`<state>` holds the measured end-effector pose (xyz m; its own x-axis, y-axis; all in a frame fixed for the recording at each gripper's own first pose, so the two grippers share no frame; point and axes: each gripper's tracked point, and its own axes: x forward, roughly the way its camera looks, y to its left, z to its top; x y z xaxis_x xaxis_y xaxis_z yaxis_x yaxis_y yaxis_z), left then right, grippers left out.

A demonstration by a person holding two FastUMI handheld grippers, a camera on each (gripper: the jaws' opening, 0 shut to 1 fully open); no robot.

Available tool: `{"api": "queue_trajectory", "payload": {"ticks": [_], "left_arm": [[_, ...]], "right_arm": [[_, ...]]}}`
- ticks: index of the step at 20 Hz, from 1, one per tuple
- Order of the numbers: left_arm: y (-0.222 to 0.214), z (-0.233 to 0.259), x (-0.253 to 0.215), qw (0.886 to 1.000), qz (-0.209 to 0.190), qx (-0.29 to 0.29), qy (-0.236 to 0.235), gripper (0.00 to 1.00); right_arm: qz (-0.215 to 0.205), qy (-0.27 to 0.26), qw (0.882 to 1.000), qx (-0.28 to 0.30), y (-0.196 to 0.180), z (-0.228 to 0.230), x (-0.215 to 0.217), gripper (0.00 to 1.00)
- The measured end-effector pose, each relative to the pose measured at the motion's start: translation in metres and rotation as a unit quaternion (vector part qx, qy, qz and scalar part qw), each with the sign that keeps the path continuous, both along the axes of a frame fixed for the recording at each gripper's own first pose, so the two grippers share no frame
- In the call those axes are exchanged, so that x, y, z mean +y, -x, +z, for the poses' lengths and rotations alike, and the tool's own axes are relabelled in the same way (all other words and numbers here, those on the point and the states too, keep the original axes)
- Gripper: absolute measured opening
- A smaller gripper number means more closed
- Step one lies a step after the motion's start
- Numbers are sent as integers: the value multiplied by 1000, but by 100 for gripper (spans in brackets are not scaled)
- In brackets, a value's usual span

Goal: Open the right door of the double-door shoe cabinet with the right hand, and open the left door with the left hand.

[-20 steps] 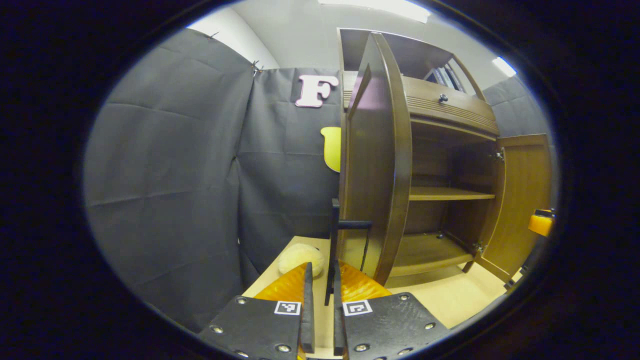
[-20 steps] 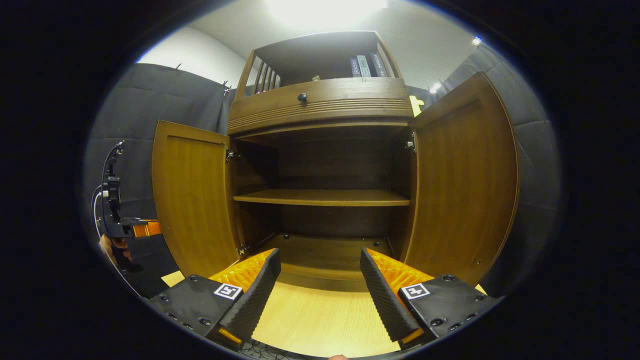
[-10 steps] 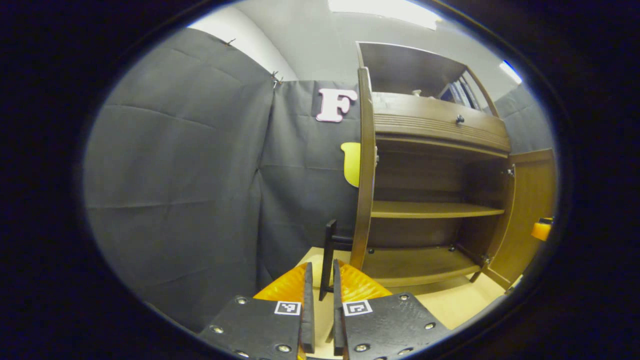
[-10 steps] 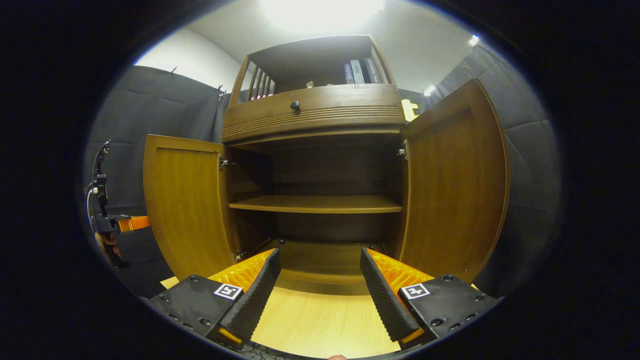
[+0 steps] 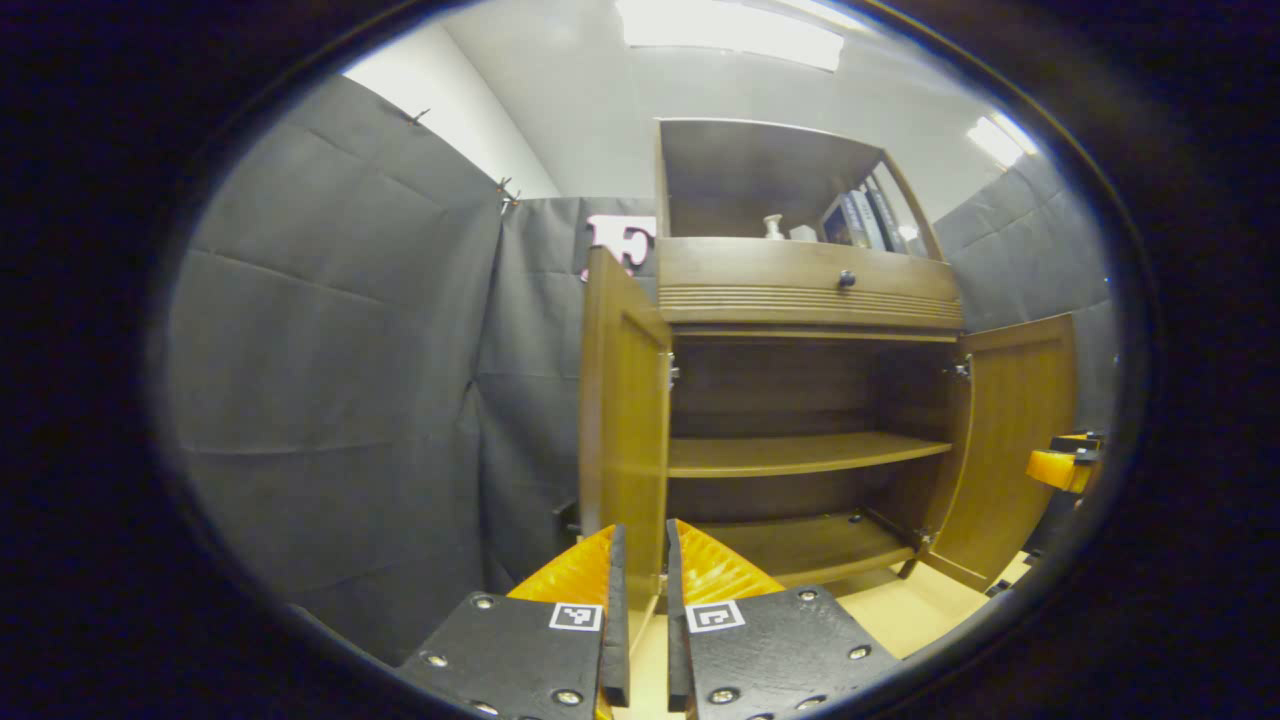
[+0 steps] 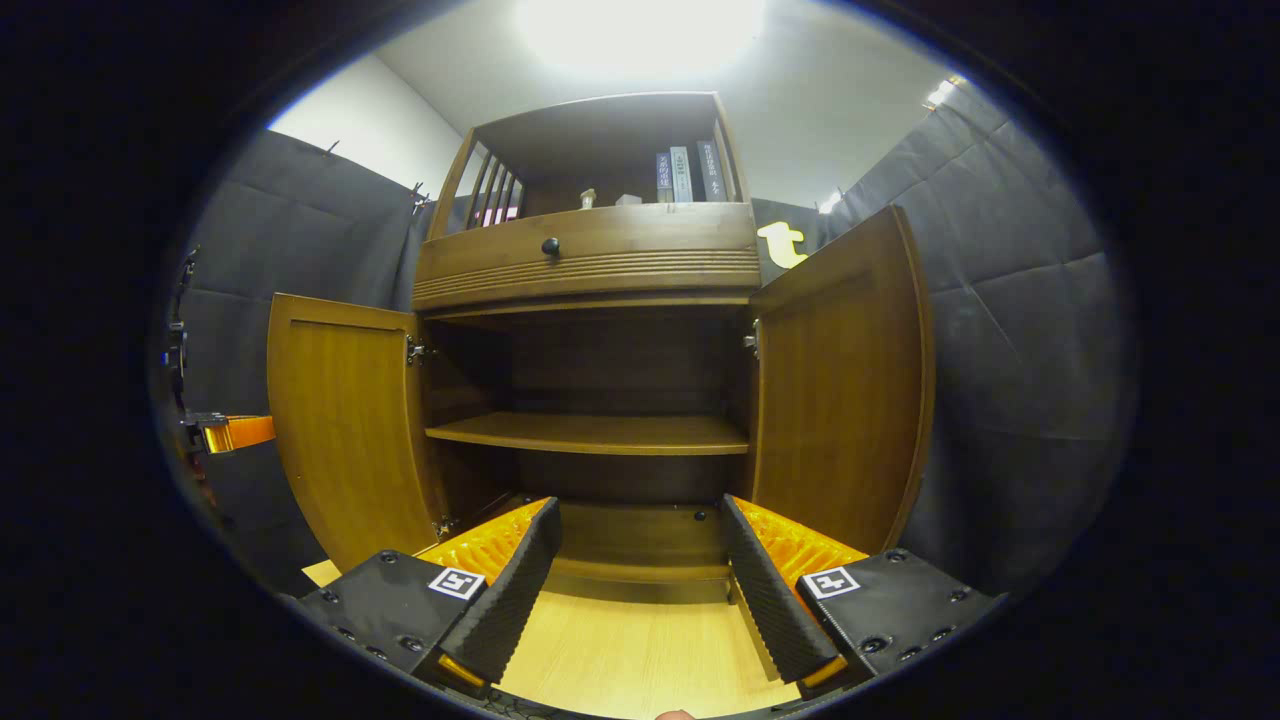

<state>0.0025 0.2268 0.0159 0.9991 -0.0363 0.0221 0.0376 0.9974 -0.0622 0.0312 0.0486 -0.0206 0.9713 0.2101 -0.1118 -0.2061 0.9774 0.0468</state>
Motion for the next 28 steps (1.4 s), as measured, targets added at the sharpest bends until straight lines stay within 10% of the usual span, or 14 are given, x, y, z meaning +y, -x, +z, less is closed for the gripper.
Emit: {"api": "queue_trajectory", "payload": {"ticks": [10,28], "left_arm": [[20,4,-68,999,-41,-5,-19,16],[38,11,-57,999,23,-13,-26,27]], "right_arm": [[-33,-2,999,-18,13,17,-29,99],[-43,5,999,-14,28,24,-51,97]]}}
